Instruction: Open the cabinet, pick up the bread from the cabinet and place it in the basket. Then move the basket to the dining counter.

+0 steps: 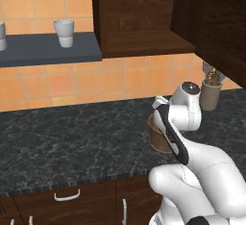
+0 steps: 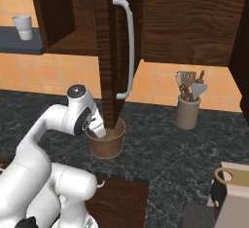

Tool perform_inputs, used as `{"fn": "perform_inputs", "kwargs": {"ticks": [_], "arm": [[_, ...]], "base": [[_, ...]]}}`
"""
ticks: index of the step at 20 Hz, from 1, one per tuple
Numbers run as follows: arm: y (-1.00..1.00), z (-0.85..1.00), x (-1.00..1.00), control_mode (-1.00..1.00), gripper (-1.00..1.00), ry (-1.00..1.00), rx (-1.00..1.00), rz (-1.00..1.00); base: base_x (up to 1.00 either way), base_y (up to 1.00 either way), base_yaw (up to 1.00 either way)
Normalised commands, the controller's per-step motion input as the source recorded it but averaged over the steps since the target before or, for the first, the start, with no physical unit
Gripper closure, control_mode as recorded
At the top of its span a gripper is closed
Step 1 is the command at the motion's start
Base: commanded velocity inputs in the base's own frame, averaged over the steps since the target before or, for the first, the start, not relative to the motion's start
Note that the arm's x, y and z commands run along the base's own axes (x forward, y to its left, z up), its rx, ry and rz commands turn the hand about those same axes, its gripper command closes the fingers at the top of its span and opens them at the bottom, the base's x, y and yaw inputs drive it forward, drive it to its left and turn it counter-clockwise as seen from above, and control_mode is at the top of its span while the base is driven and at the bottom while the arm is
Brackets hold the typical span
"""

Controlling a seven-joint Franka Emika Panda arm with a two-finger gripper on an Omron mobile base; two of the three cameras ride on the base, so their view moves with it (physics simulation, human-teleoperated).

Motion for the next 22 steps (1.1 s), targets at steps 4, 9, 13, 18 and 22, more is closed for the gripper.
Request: {"fn": "perform_inputs", "kwargs": {"ticks": [4,9,13,18,22], "arm": [[0.0,-0.1,0.6,-1.0,1.0,0.12,0.0,0.0],[-0.13,-0.38,0.36,-1.0,1.0,0.14,0.0,0.0],[-0.16,-0.44,0.24,-1.0,1.0,0.09,0.0,0.0],[-0.09,-0.47,0.23,-1.0,1.0,0.03,0.0,0.0],[-0.08,-0.52,0.11,-1.0,1.0,0.02,0.0,0.0]], "base": [[0.0,0.0,0.0],[0.0,0.0,0.0],[0.0,0.0,0.0],[0.0,0.0,0.0],[0.0,0.0,0.0]]}}
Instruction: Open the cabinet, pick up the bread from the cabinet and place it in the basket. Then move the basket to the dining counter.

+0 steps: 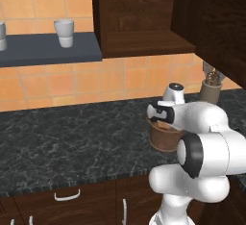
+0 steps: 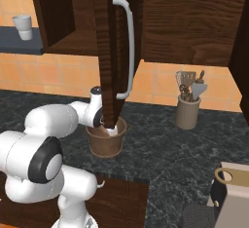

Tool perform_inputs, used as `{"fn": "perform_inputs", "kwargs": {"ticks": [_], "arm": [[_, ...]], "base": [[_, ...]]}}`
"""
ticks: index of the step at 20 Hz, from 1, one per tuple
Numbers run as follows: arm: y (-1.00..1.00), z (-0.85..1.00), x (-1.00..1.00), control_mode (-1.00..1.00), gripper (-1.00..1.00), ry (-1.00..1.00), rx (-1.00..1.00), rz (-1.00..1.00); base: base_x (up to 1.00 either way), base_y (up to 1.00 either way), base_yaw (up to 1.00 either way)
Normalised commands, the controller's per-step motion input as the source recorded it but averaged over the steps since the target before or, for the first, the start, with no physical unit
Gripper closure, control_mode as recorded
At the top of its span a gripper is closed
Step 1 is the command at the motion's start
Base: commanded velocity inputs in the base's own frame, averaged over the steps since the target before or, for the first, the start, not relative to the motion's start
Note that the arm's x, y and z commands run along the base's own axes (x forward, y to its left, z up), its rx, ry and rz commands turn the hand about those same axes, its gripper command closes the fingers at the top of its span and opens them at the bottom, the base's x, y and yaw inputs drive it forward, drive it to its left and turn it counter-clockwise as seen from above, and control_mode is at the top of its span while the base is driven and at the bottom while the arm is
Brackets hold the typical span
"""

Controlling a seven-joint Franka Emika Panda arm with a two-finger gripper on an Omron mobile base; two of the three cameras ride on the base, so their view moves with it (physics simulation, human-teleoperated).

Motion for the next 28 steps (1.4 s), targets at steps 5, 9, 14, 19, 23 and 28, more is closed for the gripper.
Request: {"fn": "perform_inputs", "kwargs": {"ticks": [5,9,14,19,23,28], "arm": [[-0.11,-0.32,0.06,-1.0,1.0,0.0,0.0,0.0],[-0.03,-0.26,-0.06,-1.0,-1.0,0.0,0.0,0.0],[0.0,-0.01,-0.2,-1.0,-1.0,0.0,0.0,0.0],[-0.01,0.0,-0.19,-1.0,-1.0,-0.02,0.0,0.0],[-0.11,0.06,0.0,-1.0,-1.0,-0.04,0.0,0.0],[-0.01,0.51,-0.19,-1.0,-1.0,-0.11,-0.01,0.05]], "base": [[0.0,0.0,0.0],[0.0,0.0,0.0],[0.0,0.0,0.0],[0.0,0.0,0.0],[0.0,0.0,0.0],[0.0,0.0,0.0]]}}
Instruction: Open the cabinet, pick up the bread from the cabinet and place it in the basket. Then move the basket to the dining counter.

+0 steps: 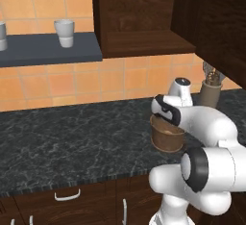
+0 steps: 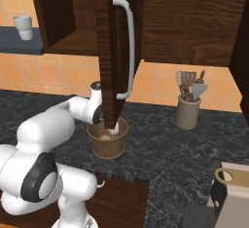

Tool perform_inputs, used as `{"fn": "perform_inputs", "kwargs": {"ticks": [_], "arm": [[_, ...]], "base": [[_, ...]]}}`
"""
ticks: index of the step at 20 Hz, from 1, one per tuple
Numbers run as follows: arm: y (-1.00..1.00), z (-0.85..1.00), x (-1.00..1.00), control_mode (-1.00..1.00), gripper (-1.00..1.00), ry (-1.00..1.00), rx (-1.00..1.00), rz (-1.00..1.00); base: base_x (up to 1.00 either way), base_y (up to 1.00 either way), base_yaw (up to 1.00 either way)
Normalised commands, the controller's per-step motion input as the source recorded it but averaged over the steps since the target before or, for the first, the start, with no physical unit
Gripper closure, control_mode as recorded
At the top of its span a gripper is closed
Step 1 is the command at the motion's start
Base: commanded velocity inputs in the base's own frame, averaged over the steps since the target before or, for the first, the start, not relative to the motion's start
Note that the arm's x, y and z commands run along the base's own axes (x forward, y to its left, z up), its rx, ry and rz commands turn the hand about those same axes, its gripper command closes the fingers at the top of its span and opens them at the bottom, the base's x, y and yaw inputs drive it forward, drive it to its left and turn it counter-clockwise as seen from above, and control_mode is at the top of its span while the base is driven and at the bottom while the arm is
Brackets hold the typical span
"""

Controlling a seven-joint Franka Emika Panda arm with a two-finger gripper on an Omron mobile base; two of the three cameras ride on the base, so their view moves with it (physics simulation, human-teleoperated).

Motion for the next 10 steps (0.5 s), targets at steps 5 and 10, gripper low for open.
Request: {"fn": "perform_inputs", "kwargs": {"ticks": [5,10], "arm": [[0.0,0.56,-0.68,-1.0,-1.0,-0.13,-0.05,0.1],[-0.21,0.02,-0.62,-1.0,-1.0,0.01,-0.01,-0.05]], "base": [[0.0,0.0,0.0],[0.0,0.0,0.0]]}}
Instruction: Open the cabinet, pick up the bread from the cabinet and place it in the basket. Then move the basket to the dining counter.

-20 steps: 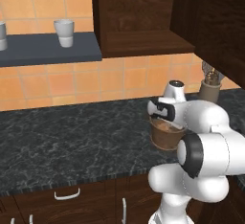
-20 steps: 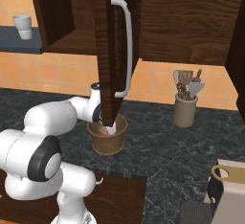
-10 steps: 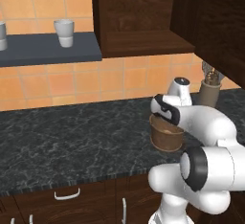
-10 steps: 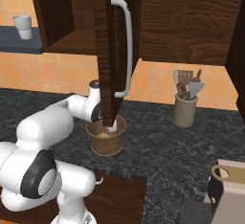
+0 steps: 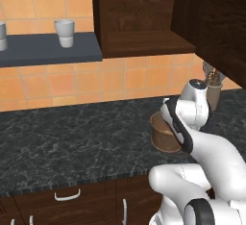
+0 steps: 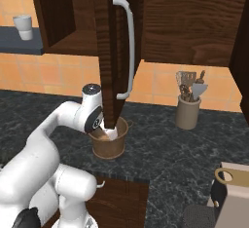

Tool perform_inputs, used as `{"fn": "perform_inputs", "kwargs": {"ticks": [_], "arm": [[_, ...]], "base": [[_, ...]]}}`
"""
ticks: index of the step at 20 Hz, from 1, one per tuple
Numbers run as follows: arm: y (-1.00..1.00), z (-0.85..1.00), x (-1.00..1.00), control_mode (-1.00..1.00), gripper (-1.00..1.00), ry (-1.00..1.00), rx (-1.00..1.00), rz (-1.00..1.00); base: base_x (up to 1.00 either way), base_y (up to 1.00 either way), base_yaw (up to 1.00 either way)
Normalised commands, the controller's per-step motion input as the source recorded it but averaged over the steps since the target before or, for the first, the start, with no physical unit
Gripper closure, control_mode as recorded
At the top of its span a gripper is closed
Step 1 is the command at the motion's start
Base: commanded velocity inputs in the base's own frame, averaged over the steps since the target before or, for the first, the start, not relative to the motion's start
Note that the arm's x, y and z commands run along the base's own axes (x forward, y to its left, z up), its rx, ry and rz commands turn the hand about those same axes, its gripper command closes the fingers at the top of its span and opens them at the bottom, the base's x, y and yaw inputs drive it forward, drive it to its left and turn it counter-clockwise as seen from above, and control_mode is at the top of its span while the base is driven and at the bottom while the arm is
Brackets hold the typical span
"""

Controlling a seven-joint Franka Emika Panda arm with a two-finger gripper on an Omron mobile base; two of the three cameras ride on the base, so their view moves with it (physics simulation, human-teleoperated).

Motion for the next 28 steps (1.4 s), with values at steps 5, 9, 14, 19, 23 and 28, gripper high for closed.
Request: {"fn": "perform_inputs", "kwargs": {"ticks": [5,9,14,19,23,28], "arm": [[-0.06,-0.03,-0.26,-1.0,-1.0,0.01,0.0,-0.07],[0.0,-0.18,0.15,-1.0,-1.0,0.03,0.01,-0.01],[-0.01,-0.44,0.53,-1.0,-1.0,0.06,0.05,0.0],[-0.01,-0.53,0.4,-1.0,-1.0,0.04,0.05,0.0],[0.0,-0.72,0.18,-1.0,-1.0,0.05,0.03,0.0],[0.02,-0.83,0.0,-1.0,1.0,0.05,0.01,0.0]], "base": [[0.0,0.0,0.0],[0.0,0.0,0.0],[0.0,0.0,0.0],[0.0,0.0,0.0],[0.0,0.0,0.0],[0.0,0.0,0.0]]}}
